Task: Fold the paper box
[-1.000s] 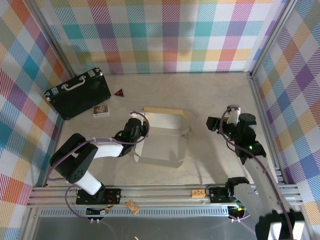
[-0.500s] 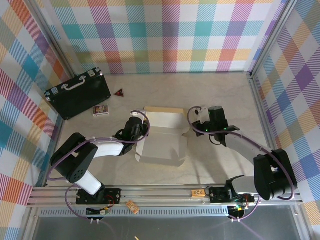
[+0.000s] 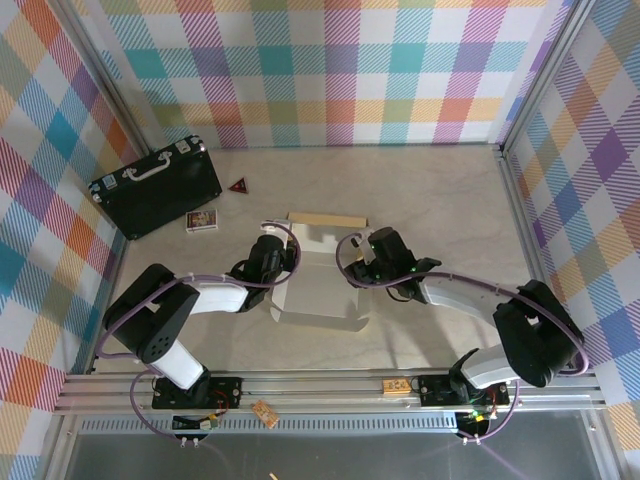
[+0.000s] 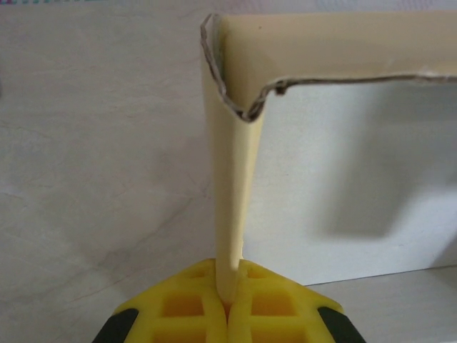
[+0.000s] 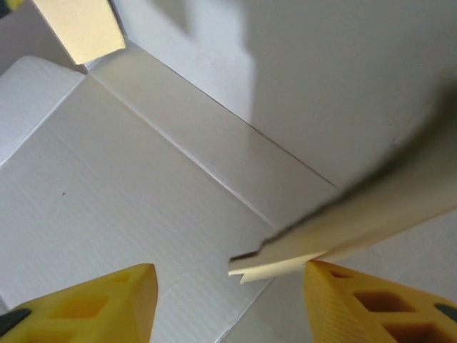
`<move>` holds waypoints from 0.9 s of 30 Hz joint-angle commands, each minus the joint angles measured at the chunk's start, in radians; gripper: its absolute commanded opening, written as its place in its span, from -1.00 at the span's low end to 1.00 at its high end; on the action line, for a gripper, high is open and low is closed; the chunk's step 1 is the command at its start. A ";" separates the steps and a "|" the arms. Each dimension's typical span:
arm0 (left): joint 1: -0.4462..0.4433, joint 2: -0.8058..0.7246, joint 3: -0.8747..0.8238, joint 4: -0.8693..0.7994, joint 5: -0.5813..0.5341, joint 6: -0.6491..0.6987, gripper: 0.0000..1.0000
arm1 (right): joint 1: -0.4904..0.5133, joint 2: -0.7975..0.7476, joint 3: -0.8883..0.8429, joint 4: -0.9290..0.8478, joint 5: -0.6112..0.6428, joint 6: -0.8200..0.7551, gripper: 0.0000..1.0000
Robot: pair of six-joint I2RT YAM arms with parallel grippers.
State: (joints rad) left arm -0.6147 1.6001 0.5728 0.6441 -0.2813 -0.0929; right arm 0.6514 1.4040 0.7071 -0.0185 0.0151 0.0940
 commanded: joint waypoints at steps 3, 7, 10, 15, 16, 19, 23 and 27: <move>-0.010 0.028 -0.022 -0.014 0.052 0.065 -1.00 | -0.090 -0.271 -0.044 -0.060 -0.241 -0.145 0.41; -0.010 0.014 -0.011 -0.033 0.052 0.081 -1.00 | -0.257 -0.587 -0.139 -0.139 -0.272 -0.110 0.64; -0.010 0.008 -0.009 -0.042 0.057 0.088 -1.00 | -0.428 -0.643 -0.185 -0.089 -0.213 0.031 0.60; -0.010 -0.002 -0.008 -0.054 0.063 0.093 -1.00 | -0.564 -0.391 -0.154 -0.036 -0.126 0.184 -0.40; -0.011 -0.002 -0.008 -0.055 0.064 0.096 -1.00 | -0.563 -0.300 -0.133 -0.005 -0.182 0.181 -0.49; -0.010 0.003 -0.008 -0.050 0.071 0.097 -1.00 | -0.516 -0.082 -0.064 0.085 -0.387 0.151 -0.57; -0.010 0.011 -0.007 -0.047 0.088 0.093 -1.00 | -0.383 -0.009 -0.023 0.111 -0.467 0.054 -0.42; -0.010 0.008 -0.007 -0.050 0.097 0.100 -1.00 | -0.364 0.001 -0.062 0.160 -0.514 0.048 -0.06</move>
State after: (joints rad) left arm -0.6147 1.6051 0.5720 0.6579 -0.2276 -0.0059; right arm 0.2878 1.4105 0.6346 0.0673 -0.4107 0.1703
